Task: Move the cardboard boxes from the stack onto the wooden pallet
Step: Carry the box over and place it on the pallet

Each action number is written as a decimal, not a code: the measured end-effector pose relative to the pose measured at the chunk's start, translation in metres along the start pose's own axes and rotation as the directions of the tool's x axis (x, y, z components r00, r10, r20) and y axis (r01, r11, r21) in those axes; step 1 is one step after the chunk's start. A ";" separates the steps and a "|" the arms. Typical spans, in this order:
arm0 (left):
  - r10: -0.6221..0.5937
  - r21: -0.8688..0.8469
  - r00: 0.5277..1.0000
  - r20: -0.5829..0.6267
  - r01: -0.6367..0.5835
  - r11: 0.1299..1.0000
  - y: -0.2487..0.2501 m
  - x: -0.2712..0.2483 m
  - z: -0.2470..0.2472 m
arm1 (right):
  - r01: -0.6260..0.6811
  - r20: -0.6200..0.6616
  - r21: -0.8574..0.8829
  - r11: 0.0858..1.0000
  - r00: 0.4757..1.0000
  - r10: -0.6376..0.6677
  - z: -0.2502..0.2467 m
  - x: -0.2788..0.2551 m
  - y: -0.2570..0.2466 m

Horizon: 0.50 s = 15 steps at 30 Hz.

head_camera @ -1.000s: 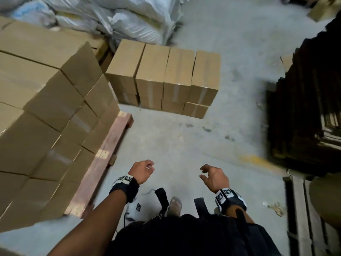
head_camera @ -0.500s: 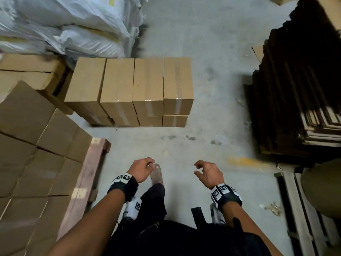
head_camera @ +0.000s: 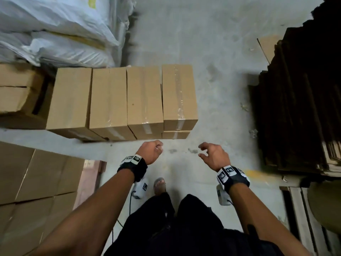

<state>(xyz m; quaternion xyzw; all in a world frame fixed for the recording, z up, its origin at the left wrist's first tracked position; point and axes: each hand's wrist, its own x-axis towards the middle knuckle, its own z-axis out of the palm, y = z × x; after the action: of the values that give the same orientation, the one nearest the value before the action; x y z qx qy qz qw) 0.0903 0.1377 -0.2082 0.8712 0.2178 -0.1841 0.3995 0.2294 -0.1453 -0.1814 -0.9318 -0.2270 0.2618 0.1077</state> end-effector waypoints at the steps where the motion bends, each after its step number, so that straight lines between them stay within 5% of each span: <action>1: 0.007 0.014 1.000 0.005 -0.008 1.000 0.003 0.016 -0.009 | 0.002 0.006 -0.003 1.000 1.000 -0.002 -0.009 0.017 -0.004; 9: 0.041 0.122 0.999 -0.006 -0.040 0.992 0.021 0.148 -0.052 | 0.097 0.040 -0.061 0.993 0.995 -0.094 -0.046 0.163 -0.007; 15: -0.081 0.126 0.996 0.047 0.075 0.989 0.023 0.267 -0.069 | 0.188 0.082 -0.063 0.980 0.980 -0.183 -0.041 0.301 0.011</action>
<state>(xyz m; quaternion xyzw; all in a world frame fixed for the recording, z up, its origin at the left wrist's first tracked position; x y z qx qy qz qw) 0.3355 0.2399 -0.2840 0.8801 0.2292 -0.2356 0.3425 0.4844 -0.0138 -0.2829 -0.8992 -0.3260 0.2775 0.0902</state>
